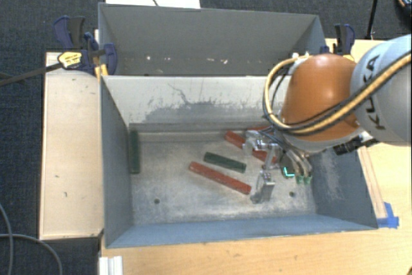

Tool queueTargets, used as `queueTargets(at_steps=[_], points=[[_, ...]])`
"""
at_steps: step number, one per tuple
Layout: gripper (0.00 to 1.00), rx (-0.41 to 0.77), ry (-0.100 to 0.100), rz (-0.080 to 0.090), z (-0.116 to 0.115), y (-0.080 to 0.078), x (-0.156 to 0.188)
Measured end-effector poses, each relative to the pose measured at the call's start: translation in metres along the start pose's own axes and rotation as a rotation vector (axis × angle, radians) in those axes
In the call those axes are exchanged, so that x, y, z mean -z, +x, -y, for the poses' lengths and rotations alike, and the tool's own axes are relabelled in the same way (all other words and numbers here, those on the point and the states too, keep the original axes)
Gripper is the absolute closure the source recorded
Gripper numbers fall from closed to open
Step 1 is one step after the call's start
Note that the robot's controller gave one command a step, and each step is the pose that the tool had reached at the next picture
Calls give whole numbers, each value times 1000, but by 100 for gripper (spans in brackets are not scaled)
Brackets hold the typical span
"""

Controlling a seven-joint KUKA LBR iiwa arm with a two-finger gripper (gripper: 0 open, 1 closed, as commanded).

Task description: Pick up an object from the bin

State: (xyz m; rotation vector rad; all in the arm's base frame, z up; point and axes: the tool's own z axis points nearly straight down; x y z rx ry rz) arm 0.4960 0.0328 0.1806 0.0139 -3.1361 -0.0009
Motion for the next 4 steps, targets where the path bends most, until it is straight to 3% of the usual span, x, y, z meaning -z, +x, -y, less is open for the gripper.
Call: queueTargets(at_steps=[1, 2, 3, 4], points=[[0, 41, -1, 8, -26, -18, -113], [100, 37, -1, 13, -26, -19, -108], [0, 35, -1, 8, -26, -18, -110], [100, 33, -1, 8, -26, -18, -110]])
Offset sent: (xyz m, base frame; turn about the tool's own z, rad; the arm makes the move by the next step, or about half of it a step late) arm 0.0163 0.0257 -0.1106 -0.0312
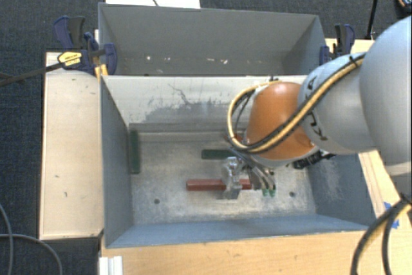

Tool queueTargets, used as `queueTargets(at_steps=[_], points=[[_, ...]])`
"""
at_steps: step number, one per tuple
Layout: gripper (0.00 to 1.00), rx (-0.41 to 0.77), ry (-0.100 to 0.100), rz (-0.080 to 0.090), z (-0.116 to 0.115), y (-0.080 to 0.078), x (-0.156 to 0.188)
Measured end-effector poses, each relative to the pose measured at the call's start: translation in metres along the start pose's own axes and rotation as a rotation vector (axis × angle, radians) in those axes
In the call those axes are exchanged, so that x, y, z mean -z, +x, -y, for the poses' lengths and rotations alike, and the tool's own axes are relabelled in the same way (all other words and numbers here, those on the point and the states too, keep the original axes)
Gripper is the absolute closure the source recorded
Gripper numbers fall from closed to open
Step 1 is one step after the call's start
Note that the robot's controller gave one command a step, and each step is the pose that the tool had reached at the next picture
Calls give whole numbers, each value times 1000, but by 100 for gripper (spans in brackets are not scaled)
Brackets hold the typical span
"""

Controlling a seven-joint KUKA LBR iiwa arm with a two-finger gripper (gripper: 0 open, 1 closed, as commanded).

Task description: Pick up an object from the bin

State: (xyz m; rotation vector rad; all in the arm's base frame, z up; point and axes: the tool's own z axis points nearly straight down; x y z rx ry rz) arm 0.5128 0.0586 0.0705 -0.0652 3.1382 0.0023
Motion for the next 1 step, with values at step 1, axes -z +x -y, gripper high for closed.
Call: queueTargets(at_steps=[1], points=[[100, 10, 2, 8, 28, -3, 130]])
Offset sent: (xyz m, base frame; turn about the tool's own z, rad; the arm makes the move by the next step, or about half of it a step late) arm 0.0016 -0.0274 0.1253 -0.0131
